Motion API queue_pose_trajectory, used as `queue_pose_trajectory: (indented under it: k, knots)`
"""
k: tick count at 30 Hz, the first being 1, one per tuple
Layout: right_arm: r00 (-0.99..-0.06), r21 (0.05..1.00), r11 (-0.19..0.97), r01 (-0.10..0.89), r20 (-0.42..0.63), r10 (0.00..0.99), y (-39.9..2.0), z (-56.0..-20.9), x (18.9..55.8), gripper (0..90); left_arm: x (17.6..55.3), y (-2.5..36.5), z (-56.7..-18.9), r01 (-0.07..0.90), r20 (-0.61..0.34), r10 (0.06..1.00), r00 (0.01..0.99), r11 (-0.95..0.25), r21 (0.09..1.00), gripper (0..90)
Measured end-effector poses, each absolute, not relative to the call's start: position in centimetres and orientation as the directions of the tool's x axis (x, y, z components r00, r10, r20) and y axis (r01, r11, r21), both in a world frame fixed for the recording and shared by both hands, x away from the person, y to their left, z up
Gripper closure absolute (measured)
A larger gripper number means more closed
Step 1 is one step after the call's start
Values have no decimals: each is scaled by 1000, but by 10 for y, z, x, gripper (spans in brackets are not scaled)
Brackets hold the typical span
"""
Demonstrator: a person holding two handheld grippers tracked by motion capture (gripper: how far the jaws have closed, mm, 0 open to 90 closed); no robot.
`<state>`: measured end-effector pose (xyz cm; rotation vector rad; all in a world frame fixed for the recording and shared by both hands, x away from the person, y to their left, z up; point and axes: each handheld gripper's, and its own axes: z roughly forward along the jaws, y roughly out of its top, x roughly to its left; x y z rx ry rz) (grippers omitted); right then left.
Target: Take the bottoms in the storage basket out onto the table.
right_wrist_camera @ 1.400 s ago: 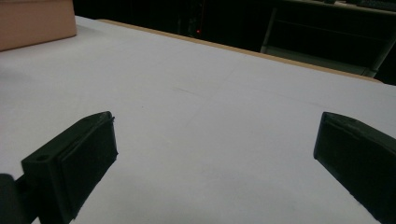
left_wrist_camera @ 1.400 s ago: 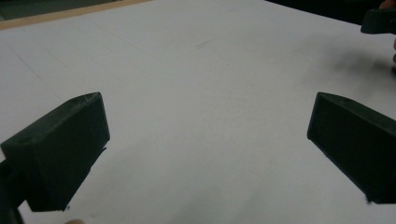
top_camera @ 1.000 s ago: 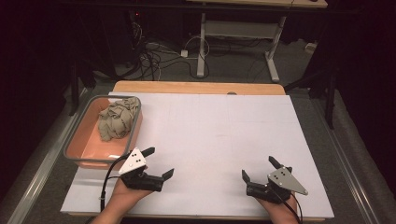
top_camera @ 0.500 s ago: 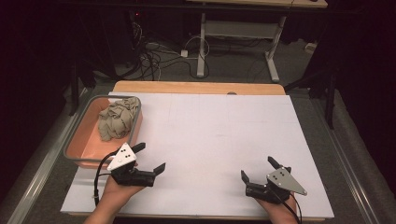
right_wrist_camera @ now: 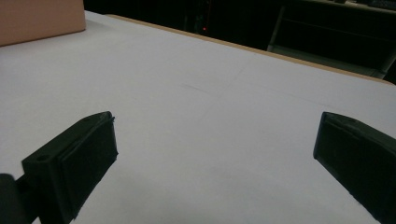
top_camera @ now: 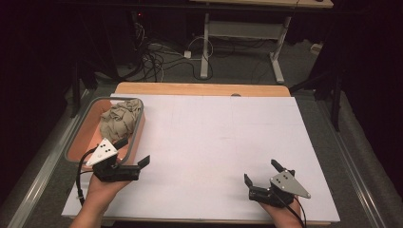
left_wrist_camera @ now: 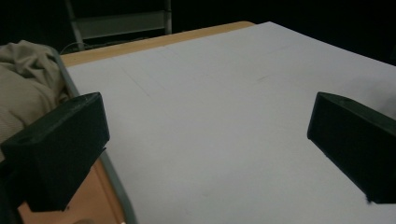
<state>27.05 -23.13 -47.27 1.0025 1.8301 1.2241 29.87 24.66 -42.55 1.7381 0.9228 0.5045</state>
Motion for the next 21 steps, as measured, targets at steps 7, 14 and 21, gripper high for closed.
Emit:
queue_pose_trajectory:
  k: [7,14,21]
  knots:
    - [-455,943,253,216,-133,881,-230,-474,271,6,301,270,-422,352,-101,822,561,-126,927,0]
    - [-454,943,252,218,-131,882,-230,-474,271,6,304,290,-423,368,-108,850,516,-106,924,0]
    - [-451,943,250,219,-129,883,-231,-474,271,6,306,307,-425,386,-117,870,478,-88,918,0]
